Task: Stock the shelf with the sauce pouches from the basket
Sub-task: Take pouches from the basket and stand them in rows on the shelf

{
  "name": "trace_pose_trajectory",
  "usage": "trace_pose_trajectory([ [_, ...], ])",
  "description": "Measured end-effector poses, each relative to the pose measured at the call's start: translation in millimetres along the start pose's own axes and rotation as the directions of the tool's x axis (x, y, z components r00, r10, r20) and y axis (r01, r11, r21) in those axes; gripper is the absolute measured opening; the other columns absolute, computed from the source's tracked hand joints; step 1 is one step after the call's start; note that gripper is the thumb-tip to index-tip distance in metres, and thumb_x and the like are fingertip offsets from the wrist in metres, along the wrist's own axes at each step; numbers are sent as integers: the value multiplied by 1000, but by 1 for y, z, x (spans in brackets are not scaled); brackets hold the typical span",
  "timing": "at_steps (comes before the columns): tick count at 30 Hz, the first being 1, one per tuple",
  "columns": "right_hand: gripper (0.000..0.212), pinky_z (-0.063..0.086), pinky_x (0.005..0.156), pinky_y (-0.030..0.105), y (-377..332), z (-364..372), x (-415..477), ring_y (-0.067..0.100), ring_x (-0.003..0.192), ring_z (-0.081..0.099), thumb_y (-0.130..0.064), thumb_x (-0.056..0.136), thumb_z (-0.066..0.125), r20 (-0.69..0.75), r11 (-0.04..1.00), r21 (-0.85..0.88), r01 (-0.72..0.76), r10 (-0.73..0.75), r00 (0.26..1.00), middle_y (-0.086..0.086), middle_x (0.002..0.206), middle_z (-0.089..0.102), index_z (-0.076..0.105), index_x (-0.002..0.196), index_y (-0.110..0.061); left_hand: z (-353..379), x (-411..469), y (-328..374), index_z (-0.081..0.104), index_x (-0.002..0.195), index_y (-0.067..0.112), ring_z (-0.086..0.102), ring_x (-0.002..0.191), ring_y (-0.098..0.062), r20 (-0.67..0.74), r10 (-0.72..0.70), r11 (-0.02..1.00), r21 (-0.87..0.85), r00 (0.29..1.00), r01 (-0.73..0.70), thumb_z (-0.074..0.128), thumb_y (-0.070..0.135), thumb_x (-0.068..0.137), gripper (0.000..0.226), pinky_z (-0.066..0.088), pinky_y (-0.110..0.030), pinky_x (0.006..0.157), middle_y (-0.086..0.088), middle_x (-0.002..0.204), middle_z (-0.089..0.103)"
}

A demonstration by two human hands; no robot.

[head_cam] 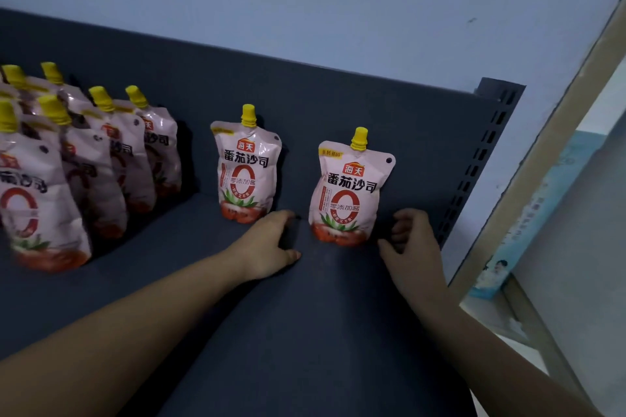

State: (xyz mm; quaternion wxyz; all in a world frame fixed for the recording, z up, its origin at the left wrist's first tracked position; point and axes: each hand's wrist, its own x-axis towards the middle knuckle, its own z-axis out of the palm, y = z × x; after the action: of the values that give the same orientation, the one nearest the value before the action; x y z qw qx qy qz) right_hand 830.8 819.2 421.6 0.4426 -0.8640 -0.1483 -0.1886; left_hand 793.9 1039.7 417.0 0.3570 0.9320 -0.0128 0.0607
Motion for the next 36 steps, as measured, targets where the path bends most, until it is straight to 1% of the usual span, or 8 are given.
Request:
trace_pose_trajectory([
  [3, 25, 41, 65, 6, -31, -2, -18, 3, 78, 52, 2, 80, 62, 70, 986, -19, 167, -165, 984, -6, 90, 52, 52, 94, -15, -24, -30, -6, 44, 131, 14, 47, 112, -8, 63, -38, 998, 60, 997, 35, 68, 20, 83, 54, 35, -16, 88, 9, 119, 46],
  [6, 19, 38, 65, 10, -80, 13, -37, 3, 70, 49, 8, 78, 56, 242, 944, 13, 329, -322, 915, -7, 81, 51, 60, 87, -8, -57, -70, -21, 52, 126, 14, 54, 112, -15, -4, -22, 977, 210, 1000, 22, 60, 12, 85, 43, 39, -18, 88, -1, 125, 56],
  [12, 25, 42, 78, 18, -201, 86, -99, 10, 90, 58, 4, 86, 47, 475, 798, 170, 578, -580, 661, -2, 95, 62, 63, 97, -10, -150, -206, -66, 58, 116, 10, 56, 107, -29, -339, -16, 929, 344, 941, 139, 50, -1, 80, 38, 42, -28, 85, -11, 113, 58],
  [17, 24, 44, 85, 33, -308, 168, -169, 23, 97, 59, 1, 81, 52, 534, 601, 298, 742, -749, 392, 6, 102, 66, 64, 99, -9, -234, -363, -121, 54, 119, 11, 52, 114, -29, -528, -133, 784, 462, 839, 414, 51, 8, 82, 36, 42, -39, 93, -9, 121, 55],
  [25, 39, 44, 85, 26, -417, 282, -281, 15, 113, 52, -27, 93, 51, 700, 372, 368, 852, -714, 9, -3, 131, 53, 47, 131, -24, -283, -609, -184, 44, 130, 20, 50, 116, -23, -600, -465, 360, 544, 651, 758, 49, 28, 91, 40, 42, -34, 91, -1, 127, 49],
  [28, 48, 43, 95, 31, -442, 318, -313, 19, 121, 48, -30, 92, 52, 726, 294, 372, 880, -683, -78, 0, 135, 50, 39, 138, -22, -284, -666, -201, 40, 133, 22, 47, 121, -23, -606, -573, 260, 505, 553, 823, 48, 28, 92, 42, 41, -35, 95, -1, 133, 45],
  [32, 50, 43, 92, 34, -468, 366, -340, 21, 122, 48, -30, 91, 51, 718, 183, 396, 900, -673, -179, 1, 134, 50, 38, 139, -22, -278, -709, -225, 34, 138, 24, 43, 126, -22, -576, -683, 181, 463, 450, 868, 52, 23, 88, 54, 38, -33, 96, -1, 140, 39],
  [36, 43, 46, 79, 32, -493, 425, -355, 21, 109, 54, -33, 88, 52, 701, 147, 428, 892, -677, -224, 2, 123, 58, 46, 129, -22, -278, -725, -262, 42, 128, 21, 48, 115, -23, -548, -736, 134, 459, 398, 878, 50, 26, 87, 41, 37, -32, 87, -2, 128, 46],
])
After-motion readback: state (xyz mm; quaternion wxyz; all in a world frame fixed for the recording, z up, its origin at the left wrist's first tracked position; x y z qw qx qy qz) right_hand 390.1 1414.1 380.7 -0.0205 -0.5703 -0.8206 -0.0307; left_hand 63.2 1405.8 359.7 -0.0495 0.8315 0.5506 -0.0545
